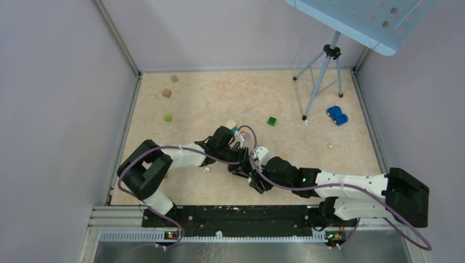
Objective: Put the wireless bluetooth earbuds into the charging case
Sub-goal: Pass from the right arm to the left
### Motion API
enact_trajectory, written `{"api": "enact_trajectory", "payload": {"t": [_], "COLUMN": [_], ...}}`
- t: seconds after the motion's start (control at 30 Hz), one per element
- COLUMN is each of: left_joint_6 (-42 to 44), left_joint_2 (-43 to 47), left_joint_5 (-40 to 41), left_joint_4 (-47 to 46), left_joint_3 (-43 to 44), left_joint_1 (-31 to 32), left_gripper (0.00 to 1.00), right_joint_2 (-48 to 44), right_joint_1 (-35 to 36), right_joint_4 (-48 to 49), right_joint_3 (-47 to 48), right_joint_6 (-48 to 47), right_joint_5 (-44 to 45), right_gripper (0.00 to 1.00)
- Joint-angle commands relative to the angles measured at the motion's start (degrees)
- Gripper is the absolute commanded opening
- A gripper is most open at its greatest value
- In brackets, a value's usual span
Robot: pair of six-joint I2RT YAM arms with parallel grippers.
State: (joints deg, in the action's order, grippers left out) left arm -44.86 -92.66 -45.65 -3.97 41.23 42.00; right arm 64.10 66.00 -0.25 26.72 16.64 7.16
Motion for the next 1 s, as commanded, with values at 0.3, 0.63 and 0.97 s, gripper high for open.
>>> {"api": "enact_trajectory", "payload": {"t": [0.3,0.63,0.97], "left_joint_6": [-0.2,4.5,6.6], "left_joint_2": [1.2,2.4,4.0], "left_joint_5": [-0.3,6.8,7.0], "left_joint_4": [-1.8,7.1,8.5], "left_joint_3": [-0.3,1.7,3.7], "left_joint_1": [0.5,0.5,0.4], "left_gripper": [0.22,0.04,0.02], "right_joint_2": [-2.0,-1.2,-8.6], "right_joint_1": [0.9,0.8,0.9], "right_joint_4": [2.6,0.8,-6.4], "right_joint_3": [2.6,2.8,4.1], "right_joint_6": [0.5,2.5,11.7], "right_joint_5": [1.6,4.3,9.3], "right_gripper": [0.44,0.82,0.84]}}
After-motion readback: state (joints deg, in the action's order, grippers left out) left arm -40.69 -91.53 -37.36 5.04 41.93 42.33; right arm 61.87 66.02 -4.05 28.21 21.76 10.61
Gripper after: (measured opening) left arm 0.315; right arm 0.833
